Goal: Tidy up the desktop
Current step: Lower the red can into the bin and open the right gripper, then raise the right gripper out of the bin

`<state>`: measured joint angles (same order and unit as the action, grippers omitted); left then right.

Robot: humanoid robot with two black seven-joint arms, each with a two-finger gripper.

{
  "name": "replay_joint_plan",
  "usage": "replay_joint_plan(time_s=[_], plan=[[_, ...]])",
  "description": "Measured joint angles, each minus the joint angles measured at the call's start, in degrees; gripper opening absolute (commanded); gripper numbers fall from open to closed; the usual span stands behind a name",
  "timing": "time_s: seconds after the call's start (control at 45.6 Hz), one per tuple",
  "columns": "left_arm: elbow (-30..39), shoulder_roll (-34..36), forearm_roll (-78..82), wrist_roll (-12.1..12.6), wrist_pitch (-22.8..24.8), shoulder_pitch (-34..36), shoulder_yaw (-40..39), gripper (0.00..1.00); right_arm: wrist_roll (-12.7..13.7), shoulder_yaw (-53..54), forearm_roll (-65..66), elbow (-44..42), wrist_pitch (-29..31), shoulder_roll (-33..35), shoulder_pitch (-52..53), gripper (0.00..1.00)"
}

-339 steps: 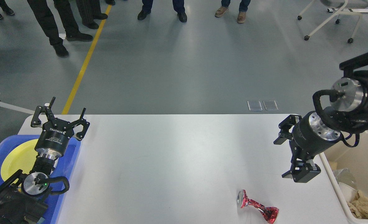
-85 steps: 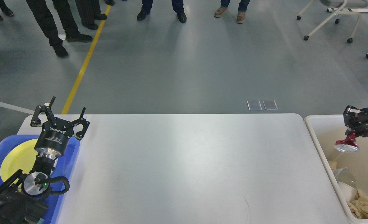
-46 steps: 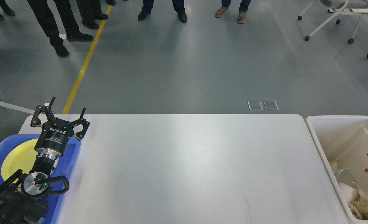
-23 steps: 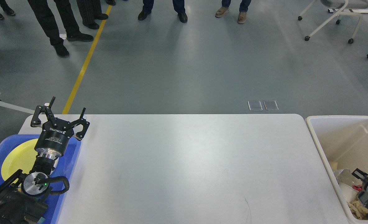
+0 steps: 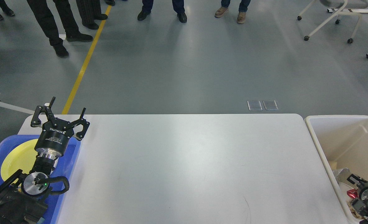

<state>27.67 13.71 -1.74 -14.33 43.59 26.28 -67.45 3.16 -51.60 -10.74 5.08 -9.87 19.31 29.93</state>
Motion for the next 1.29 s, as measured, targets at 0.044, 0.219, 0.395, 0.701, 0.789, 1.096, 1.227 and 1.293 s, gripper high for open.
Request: replay_joint_plan(time_s=[0.044,0.219,0.395,0.701,0.789,1.096,1.227,1.293], plan=[[0.0,0.0,0.0,0.0,0.0,0.0,0.0,0.96,-0.01,0.04,0.18,0.14,-0.29,-0.11,-0.03,1.0],[0.0,0.0,0.0,0.0,0.0,0.0,0.0,0.96,-0.17,0.12,0.35,0.28,-0.49,-0.01,0.06,1.0],[0.0,0.0,0.0,0.0,0.0,0.0,-0.01,0.96,-0.52,0.18,-0.03,0.29,-0.37,0.35,0.94,1.0],[0.0,0.0,0.0,0.0,0.0,0.0,-0.03,0.96,-3.01,12.71,-0.9,0.12,1.01,2.78,6.08,1.0],[0.01,0.0,0.0,0.0,0.0,0.0,-0.03,0.96,-3.73,23.05,-2.67,0.01,1.05,3.73,9.46,1.0],[0.02,0.0,0.0,0.0,0.0,0.0,0.03,0.96,-4.0,58.63,-3.55,5.98,1.02,4.76,18.55,1.0],[0.02,0.0,0.0,0.0,0.0,0.0,0.0,0.96,-4.05,80.37,-3.6,14.33,1.44,4.63,18.04,1.0],[0.02,0.0,0.0,0.0,0.0,0.0,-0.02,0.96,-4.06,89.47,-3.21,19.78,1.59,4.75,15.01,1.0]])
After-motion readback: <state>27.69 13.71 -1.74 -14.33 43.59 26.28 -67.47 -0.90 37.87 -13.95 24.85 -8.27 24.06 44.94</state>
